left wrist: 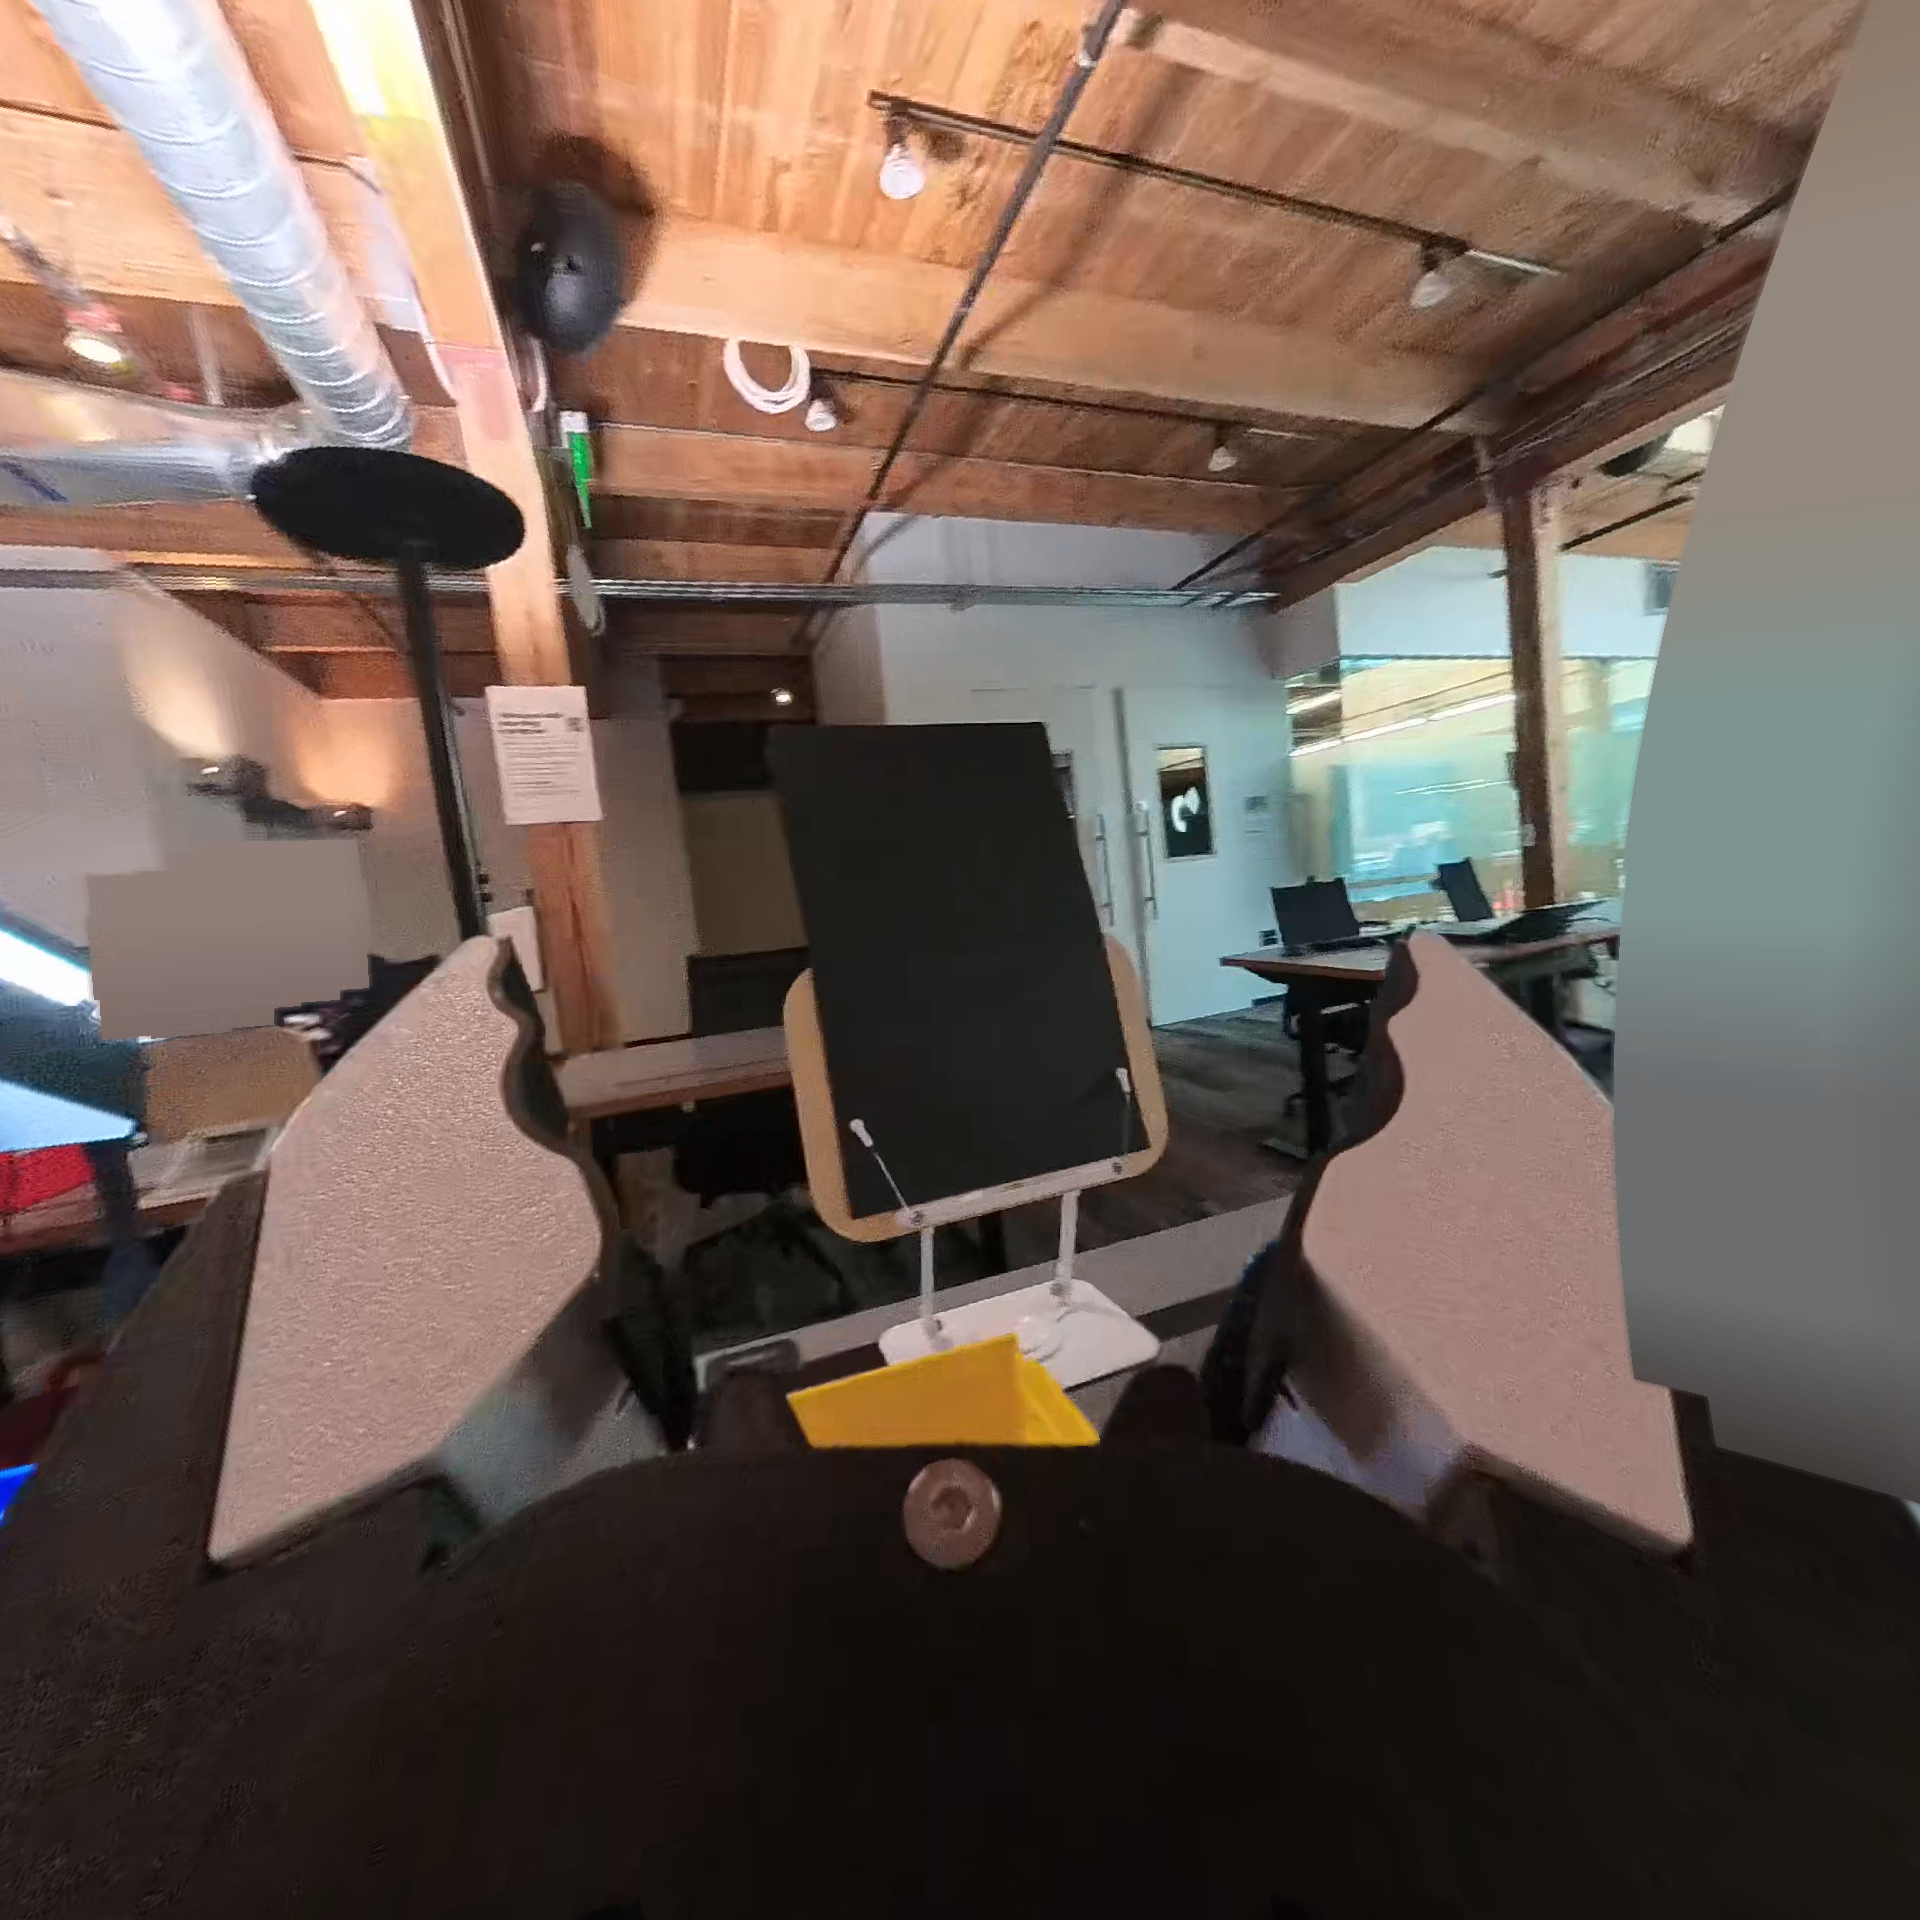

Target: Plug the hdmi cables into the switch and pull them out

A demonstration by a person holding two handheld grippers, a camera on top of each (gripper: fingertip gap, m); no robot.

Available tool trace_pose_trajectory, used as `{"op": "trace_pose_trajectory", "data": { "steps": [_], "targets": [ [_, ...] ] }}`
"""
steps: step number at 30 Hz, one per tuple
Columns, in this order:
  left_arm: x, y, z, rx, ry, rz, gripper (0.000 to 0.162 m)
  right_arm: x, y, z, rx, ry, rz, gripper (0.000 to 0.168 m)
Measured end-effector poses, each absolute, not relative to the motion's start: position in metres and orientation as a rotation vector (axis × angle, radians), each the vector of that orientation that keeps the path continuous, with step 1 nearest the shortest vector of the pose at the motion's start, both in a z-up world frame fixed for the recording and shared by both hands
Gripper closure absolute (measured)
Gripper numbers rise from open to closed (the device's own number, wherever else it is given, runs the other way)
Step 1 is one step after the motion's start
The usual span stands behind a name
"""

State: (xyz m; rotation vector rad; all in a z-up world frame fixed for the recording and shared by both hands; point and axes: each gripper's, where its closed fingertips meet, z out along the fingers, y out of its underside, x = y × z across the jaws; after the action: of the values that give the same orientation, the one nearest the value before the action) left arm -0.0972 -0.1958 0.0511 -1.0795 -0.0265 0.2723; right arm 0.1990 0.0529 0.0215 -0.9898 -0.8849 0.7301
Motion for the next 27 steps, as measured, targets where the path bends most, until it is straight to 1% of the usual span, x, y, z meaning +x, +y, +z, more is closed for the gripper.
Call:
{"op": "trace_pose_trajectory", "data": {
  "steps": [1,5,6,7,16,18,24,27],
  "targets": [
    [-0.105,-0.196,0.051,-1.081,-0.057,0.301,0.017,0.198,0.050,0.022,-0.980,-0.893,0.727,0.021],
    [-0.120,-0.187,0.047,-1.108,-0.081,0.337,0.017,0.191,0.049,0.022,-0.975,-0.906,0.736,0.021],
    [-0.125,-0.183,0.045,-1.127,-0.090,0.352,0.017,0.187,0.053,0.021,-0.990,-0.907,0.728,0.024],
    [-0.130,-0.178,0.042,-1.145,-0.101,0.367,0.017,0.183,0.057,0.019,-1.008,-0.912,0.716,0.022],
    [-0.170,-0.126,0.011,-1.362,-0.160,0.377,0.017,0.134,0.081,-0.004,-1.100,-1.046,0.678,0.023],
    [-0.172,-0.115,0.007,-1.386,-0.151,0.354,0.016,0.123,0.086,-0.012,-1.116,-1.081,0.675,0.026],
    [-0.188,-0.067,-0.028,-1.565,-0.081,0.392,0.031,0.083,0.101,-0.055,-1.201,-1.297,0.659,0.049],
    [-0.200,-0.037,-0.058,-1.720,-0.082,0.369,0.044,0.064,0.109,-0.072,-1.236,-1.364,0.670,0.057]
  ]
}}
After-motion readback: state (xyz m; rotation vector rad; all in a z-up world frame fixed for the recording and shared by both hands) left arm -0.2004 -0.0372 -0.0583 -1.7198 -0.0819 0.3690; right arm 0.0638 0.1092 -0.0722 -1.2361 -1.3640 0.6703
